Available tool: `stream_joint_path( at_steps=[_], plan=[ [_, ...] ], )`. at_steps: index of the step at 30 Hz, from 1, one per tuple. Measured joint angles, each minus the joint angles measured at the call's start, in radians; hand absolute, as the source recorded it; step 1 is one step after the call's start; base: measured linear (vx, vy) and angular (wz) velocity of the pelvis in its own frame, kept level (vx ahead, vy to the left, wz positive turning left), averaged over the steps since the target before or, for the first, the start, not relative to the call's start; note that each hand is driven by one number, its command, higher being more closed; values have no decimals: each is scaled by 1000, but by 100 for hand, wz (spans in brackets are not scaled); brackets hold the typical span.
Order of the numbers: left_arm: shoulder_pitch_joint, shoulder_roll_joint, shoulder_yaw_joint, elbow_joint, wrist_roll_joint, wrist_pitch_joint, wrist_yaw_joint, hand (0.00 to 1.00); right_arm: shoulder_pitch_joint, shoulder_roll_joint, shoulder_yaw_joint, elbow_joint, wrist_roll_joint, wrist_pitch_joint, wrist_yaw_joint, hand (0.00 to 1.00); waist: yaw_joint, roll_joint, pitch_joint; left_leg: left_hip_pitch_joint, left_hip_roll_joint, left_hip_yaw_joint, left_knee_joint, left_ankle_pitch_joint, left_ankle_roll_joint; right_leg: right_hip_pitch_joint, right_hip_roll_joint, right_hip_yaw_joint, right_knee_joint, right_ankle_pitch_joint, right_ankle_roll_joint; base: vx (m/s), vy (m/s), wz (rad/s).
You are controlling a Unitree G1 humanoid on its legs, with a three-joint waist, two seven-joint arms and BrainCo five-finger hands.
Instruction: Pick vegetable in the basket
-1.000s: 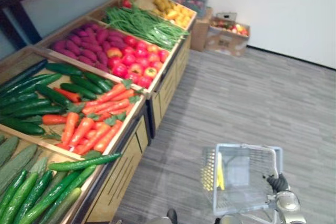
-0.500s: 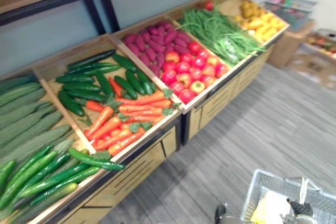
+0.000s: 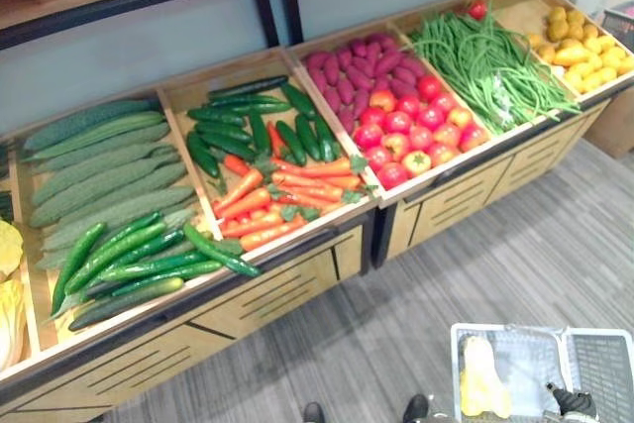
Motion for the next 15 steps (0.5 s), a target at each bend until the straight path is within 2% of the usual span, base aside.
stream_joint_path(
  at_steps=[3,13,15],
  plan=[
    [-11,7,-3,0,1,-1,-1,0,2,3,1,0,0,4,-1,100,-2,1,2,1,-18,22,-4,-6,10,0,-4,29,-36,33,7,-42,87,-26],
    [-33,29,-22,8,1,-3,-5,0,13,23,51,36,-8,33,1,100,-6,-12,9,38,-41,54,-34,-20,18,1,-2,72,-46,48,13,27,23,-12],
    [-35,36,-32,8,0,-5,-6,0,15,26,78,36,-9,33,2,100,-8,-23,14,38,-45,57,-34,-25,22,1,-4,81,-46,49,13,4,17,-9]
  ],
)
